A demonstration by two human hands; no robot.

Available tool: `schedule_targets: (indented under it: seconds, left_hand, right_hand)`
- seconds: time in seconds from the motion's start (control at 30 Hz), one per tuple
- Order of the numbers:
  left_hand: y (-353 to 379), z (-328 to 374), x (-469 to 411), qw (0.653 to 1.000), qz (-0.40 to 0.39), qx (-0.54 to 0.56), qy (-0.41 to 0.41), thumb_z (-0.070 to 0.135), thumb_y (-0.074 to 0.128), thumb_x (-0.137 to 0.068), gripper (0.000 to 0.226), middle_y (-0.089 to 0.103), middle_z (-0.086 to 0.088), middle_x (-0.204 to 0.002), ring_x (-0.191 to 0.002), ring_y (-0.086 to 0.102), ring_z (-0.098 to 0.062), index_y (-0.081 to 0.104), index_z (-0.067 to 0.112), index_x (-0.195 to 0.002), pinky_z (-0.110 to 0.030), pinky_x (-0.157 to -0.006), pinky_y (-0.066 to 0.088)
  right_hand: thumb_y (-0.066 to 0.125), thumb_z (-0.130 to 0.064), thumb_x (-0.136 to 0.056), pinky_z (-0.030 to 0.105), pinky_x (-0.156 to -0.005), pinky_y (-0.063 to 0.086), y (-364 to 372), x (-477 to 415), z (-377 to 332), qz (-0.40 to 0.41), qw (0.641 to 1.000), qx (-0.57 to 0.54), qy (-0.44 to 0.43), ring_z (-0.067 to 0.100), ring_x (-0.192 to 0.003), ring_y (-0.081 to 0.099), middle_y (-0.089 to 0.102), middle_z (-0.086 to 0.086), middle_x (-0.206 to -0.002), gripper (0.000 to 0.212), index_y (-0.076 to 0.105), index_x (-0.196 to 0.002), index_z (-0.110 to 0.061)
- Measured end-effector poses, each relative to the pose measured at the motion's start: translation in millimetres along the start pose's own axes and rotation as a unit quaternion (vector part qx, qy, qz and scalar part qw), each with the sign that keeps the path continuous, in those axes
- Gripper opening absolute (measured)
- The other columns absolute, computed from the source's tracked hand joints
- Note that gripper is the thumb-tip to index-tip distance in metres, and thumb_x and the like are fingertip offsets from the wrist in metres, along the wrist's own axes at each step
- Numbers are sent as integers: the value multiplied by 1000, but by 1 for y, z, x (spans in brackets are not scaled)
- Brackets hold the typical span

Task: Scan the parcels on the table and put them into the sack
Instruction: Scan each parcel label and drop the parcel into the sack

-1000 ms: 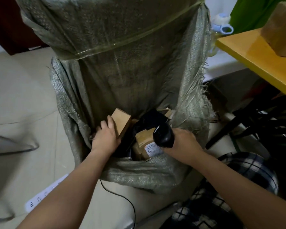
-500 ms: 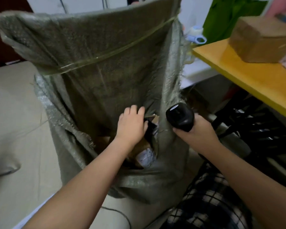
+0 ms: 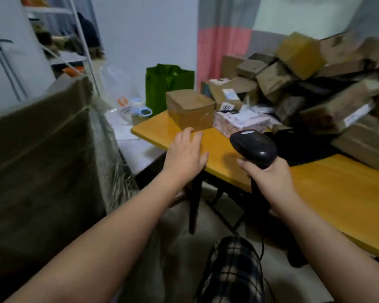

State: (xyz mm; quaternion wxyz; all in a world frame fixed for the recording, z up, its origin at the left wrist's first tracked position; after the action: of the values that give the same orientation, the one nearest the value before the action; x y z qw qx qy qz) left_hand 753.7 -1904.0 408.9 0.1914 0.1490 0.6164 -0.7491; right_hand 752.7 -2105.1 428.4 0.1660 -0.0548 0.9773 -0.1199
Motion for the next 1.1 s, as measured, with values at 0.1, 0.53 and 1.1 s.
schedule_targets:
  seconds: [0.1,0.53,1.1]
  left_hand:
    - [10,-7,-59,999,24,-33,4,40,55,-92,59,36,-16,-143,-131,33,-33,39,10,-140,-42,-105,31]
    - [-1,-28,-85,998,0,-67,-11,67,51,-83,62,51,-5,-124,-116,42,-29,49,24,-127,-46,-85,48]
    - [-32,60,46,682,-45,664,-302,47,63,-86,28,64,-1,-105,-83,69,-17,44,32,-100,-30,-54,53]
  right_hand:
    - [79,-17,-76,7,-73,43,-2,-25,-2,25,999,-19,9,-5,-85,61,69,-14,-92,28,68,-99,-29]
    - [76,-20,-79,11,-64,50,3,-59,0,-9,989,-114,92,2,-78,65,71,-8,-92,27,69,-104,-25]
    - [71,12,-72,22,-77,56,-38,28,-4,39,971,-234,33,11,-93,69,75,0,-98,41,69,-105,-13]
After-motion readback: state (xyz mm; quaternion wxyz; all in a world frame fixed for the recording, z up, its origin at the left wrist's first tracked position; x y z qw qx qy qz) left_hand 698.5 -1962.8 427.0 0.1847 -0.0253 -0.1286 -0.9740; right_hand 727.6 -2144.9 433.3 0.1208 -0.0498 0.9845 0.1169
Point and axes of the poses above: each hand's wrist, its own x-axis away from the middle knuckle, its own y-axis out of the palm, z = x × y, the point moved 1 cm from there along -x, towards the middle knuckle
